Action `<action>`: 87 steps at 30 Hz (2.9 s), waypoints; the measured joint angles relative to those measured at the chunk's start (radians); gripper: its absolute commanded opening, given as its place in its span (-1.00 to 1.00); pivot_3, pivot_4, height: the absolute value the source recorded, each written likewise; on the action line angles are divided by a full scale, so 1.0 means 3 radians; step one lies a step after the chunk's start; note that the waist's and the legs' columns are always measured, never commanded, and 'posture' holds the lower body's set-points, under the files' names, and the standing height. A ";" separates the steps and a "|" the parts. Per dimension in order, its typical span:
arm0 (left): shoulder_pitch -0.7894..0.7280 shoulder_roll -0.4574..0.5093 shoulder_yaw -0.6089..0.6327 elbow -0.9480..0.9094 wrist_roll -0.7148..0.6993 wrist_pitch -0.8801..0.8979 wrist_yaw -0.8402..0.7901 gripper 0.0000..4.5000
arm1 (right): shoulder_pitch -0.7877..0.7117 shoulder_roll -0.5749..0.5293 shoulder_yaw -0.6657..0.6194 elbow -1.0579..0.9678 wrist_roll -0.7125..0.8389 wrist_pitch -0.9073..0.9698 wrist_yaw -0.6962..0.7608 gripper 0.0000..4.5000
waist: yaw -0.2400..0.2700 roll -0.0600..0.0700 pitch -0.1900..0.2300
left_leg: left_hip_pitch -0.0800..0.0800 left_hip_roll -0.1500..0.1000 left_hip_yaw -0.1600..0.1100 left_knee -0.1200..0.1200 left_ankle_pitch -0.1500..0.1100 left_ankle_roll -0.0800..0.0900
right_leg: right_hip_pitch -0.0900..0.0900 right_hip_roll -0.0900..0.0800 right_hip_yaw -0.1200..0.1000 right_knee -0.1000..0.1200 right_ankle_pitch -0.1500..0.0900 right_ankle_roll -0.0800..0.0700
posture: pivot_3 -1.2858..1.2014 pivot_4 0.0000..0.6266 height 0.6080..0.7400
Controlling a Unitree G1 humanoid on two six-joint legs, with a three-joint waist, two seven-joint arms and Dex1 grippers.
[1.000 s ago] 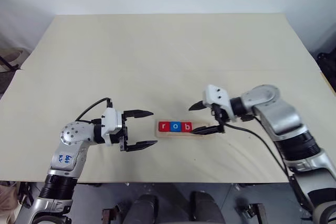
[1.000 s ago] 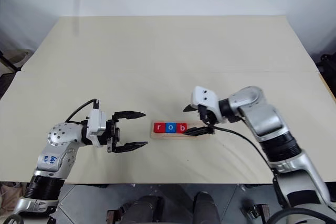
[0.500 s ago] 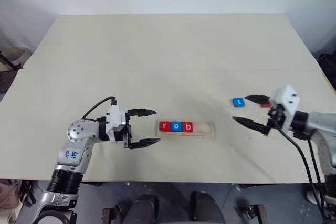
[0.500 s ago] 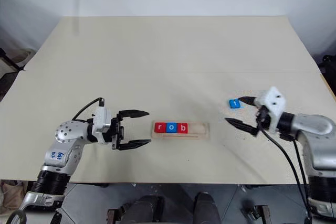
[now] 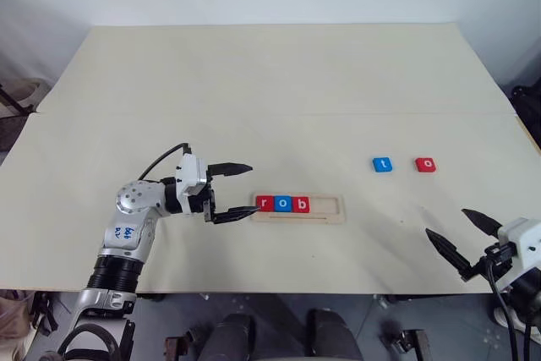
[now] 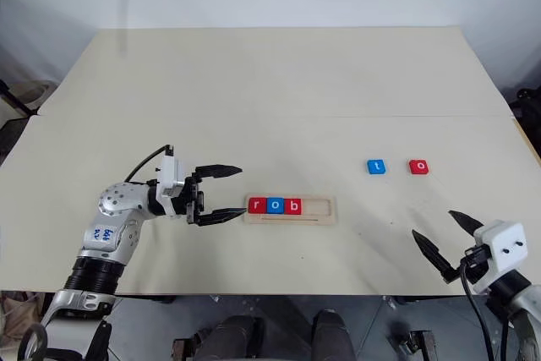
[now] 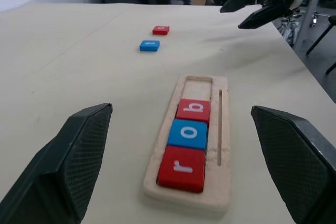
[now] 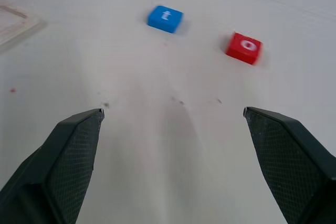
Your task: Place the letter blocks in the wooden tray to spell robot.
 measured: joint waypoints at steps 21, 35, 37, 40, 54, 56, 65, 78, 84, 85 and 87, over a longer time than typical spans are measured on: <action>0.0010 -0.0079 0.0010 -0.0006 0.0034 -0.0079 -0.0004 1.00 | -0.1782 -0.0870 0.0513 0.0295 0.0363 0.2358 -0.0951 0.98 | -0.0017 0.0001 0.0000 | -0.0004 -0.0001 -0.0003 0.0003 0.0000 0.0000 | -0.0001 -0.0004 -0.0002 0.0001 -0.0001 -0.0002 | 0.03 -0.52 1.00; 0.0069 -0.0121 0.0022 -0.0282 -0.0013 0.0076 0.0045 1.00 | -0.2300 -0.0997 0.1114 0.0586 0.0069 0.2716 -0.1009 0.98 | -0.0026 0.0001 0.0000 | -0.0009 -0.0002 -0.0005 0.0003 0.0000 0.0000 | -0.0004 -0.0004 -0.0005 0.0004 0.0000 -0.0001 | 0.03 -0.52 1.00; 0.0080 -0.0120 0.0025 -0.0290 -0.0016 0.0083 0.0044 1.00 | -0.2311 -0.0992 0.1120 0.0584 0.0072 0.2745 -0.1022 0.98 | -0.0027 0.0001 0.0000 | -0.0009 -0.0001 -0.0005 0.0003 0.0000 0.0000 | -0.0004 -0.0004 -0.0005 0.0004 0.0000 -0.0001 | 0.03 -0.52 1.00; 0.0113 -0.0120 0.0025 -0.0290 -0.0016 0.0099 0.0042 1.00 | -0.2324 -0.0990 0.1120 0.0573 0.0073 0.2795 -0.1038 0.98 | -0.0028 0.0001 0.0000 | -0.0009 -0.0001 -0.0005 0.0003 0.0000 0.0000 | -0.0005 -0.0004 -0.0005 0.0004 0.0000 -0.0001 | 0.03 -0.52 1.00; 0.0112 -0.0120 0.0025 -0.0286 -0.0016 0.0095 0.0006 1.00 | -0.2311 -0.0964 0.1043 0.0545 0.0071 0.2799 -0.1121 0.98 | -0.0027 0.0001 0.0000 | -0.0009 -0.0002 -0.0005 0.0003 0.0000 0.0000 | -0.0005 -0.0004 -0.0005 0.0004 0.0000 -0.0001 | 0.03 -0.52 1.00; 0.0111 -0.0120 0.0025 -0.0283 -0.0015 0.0094 0.0005 1.00 | -0.2314 -0.0944 0.1010 0.0552 0.0065 0.2798 -0.1183 0.98 | -0.0027 0.0001 0.0000 | -0.0009 -0.0001 -0.0005 0.0003 0.0000 0.0000 | -0.0004 -0.0004 -0.0005 0.0004 0.0000 -0.0001 | 0.03 -0.52 1.00; 0.0061 -0.0120 0.0028 -0.0211 -0.0014 0.0053 0.0005 1.00 | -0.2613 -0.0877 0.0988 0.1182 -0.0081 0.2651 -0.1330 0.98 | -0.0035 0.0001 0.0000 | -0.0009 -0.0001 -0.0004 0.0003 0.0000 0.0000 | -0.0005 -0.0003 -0.0005 0.0006 0.0000 -0.0001 | 0.03 -0.52 1.00; 0.0070 -0.0123 0.0028 -0.0185 -0.0012 0.0039 0.0055 1.00 | -0.2874 -0.0719 0.1226 0.1720 -0.0276 0.2268 -0.1237 0.58 | -0.0045 0.0001 0.0000 | -0.0009 0.0000 -0.0003 0.0004 0.0001 0.0000 | -0.0005 -0.0002 -0.0005 0.0008 0.0000 -0.0001 | 0.03 -0.52 1.00; 0.0078 -0.0119 0.0028 -0.0196 -0.0012 0.0039 0.0077 1.00 | -0.2892 -0.0716 0.1283 0.1705 -0.0302 0.2255 -0.1209 -0.34 | -0.0038 0.0001 0.0000 | -0.0009 -0.0001 -0.0003 0.0007 0.0000 0.0000 | -0.0004 -0.0004 -0.0005 0.0007 0.0000 -0.0001 | 0.03 -0.52 1.00; 0.0082 -0.0117 0.0028 -0.0197 -0.0012 0.0039 0.0078 1.00 | -0.2892 -0.0716 0.1281 0.1692 -0.0303 0.2278 -0.1211 -0.35 | -0.0036 0.0001 0.0000 | -0.0009 -0.0001 -0.0003 0.0008 0.0000 0.0000 | -0.0004 -0.0004 -0.0005 0.0007 0.0000 -0.0001 | 0.03 -0.52 1.00; 0.0084 -0.0115 0.0028 -0.0197 -0.0012 0.0039 0.0078 1.00 | -0.2888 -0.0717 0.1281 0.1628 -0.0301 0.2345 -0.1218 -0.35 | -0.0037 0.0001 0.0000 | -0.0009 -0.0001 -0.0003 0.0007 0.0000 0.0000 | -0.0004 -0.0004 -0.0005 0.0007 0.0000 -0.0001 | 0.03 -0.52 1.00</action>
